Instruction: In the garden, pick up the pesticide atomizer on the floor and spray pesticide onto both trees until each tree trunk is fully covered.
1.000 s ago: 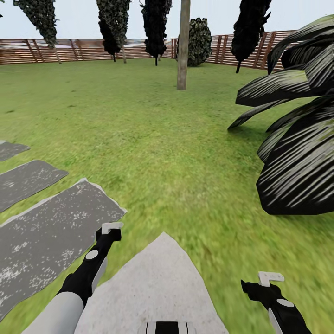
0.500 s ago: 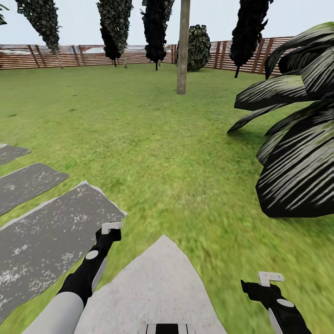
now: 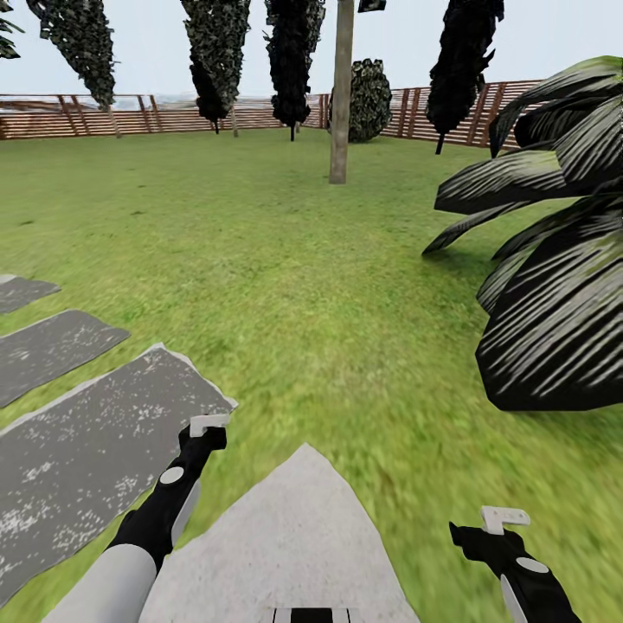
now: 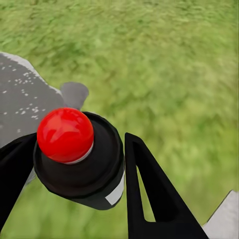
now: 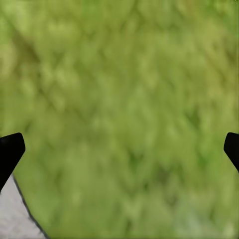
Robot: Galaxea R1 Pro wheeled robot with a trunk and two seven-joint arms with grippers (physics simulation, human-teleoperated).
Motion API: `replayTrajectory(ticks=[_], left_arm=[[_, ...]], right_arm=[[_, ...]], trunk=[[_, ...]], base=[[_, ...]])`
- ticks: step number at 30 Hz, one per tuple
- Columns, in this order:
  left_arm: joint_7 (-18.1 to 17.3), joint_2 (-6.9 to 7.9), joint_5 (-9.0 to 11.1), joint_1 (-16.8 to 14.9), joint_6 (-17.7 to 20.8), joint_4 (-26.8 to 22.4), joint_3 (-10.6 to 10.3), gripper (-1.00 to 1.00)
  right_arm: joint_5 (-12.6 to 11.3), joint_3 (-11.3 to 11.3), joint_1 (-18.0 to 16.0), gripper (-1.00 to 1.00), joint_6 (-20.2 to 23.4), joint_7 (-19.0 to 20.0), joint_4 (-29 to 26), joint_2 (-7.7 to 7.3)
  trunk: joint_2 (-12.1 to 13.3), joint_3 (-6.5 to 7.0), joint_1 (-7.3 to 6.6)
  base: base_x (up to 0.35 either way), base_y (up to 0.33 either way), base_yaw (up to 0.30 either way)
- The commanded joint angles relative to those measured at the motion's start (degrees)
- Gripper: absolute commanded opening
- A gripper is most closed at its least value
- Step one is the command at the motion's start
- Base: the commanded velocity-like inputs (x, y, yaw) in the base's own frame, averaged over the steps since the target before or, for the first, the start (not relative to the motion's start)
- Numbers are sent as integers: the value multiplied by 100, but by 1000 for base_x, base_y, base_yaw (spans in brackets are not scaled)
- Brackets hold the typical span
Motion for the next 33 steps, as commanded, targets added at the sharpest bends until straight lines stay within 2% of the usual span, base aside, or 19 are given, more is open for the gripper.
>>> replayTrajectory(ticks=[1, 26, 33], left_arm=[[1, 0, 1, 0, 0, 0, -1, -100], [-8, -18, 0, 0, -8, 8, -7, -100], [-8, -18, 2, 0, -9, 8, -7, -100]], right_arm=[[0, 0, 0, 100, 2, 0, 0, 0], [1, 0, 0, 100, 1, 0, 0, 0], [0, 0, 0, 100, 2, 0, 0, 0]], trunk=[[0, 10, 0], [0, 238, 0], [0, 302, 0]], base=[[0, 0, 0], [2, 2, 0], [79, 204, 0]])
